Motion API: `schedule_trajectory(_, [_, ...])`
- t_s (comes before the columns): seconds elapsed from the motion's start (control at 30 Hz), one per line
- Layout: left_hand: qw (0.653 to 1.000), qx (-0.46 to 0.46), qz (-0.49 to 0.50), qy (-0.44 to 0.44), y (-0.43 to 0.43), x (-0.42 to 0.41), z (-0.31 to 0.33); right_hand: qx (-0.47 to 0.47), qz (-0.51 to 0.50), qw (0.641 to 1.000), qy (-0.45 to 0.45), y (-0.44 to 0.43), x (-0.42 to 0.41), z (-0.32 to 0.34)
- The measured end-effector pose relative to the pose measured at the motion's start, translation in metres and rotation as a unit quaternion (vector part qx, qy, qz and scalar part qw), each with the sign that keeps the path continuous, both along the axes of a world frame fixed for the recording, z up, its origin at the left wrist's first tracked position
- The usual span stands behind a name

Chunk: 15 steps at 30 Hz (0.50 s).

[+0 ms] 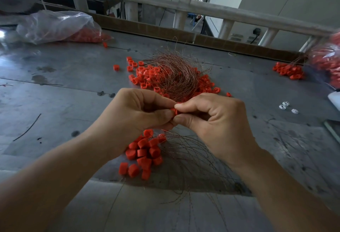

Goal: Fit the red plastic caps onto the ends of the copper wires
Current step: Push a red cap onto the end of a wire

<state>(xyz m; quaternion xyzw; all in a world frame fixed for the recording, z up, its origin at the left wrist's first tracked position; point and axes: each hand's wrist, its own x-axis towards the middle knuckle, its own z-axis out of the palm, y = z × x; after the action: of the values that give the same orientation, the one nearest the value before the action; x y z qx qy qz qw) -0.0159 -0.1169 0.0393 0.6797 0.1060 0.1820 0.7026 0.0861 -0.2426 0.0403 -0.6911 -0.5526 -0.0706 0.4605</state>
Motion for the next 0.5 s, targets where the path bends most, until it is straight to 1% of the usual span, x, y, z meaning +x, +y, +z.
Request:
schedule_trajectory(0.23, [0.998,-0.058,-0.022,0.018,0.0002,0.0007,-0.0012,0.004,0.019,0.998,0.067,-0.0019,0.0008,0.0007])
schedule_trajectory(0.37, [0.998,-0.058,-0.035,0.013,0.0008,0.0002,0.0002,0.009,0.05,0.99,0.134,-0.0021,0.0031,0.0035])
schedule_trajectory(0.5, [0.997,-0.056,-0.043,0.01,0.0008,-0.0009,-0.0009,0.006,0.063,0.986,0.152,-0.0027,0.0034,0.004])
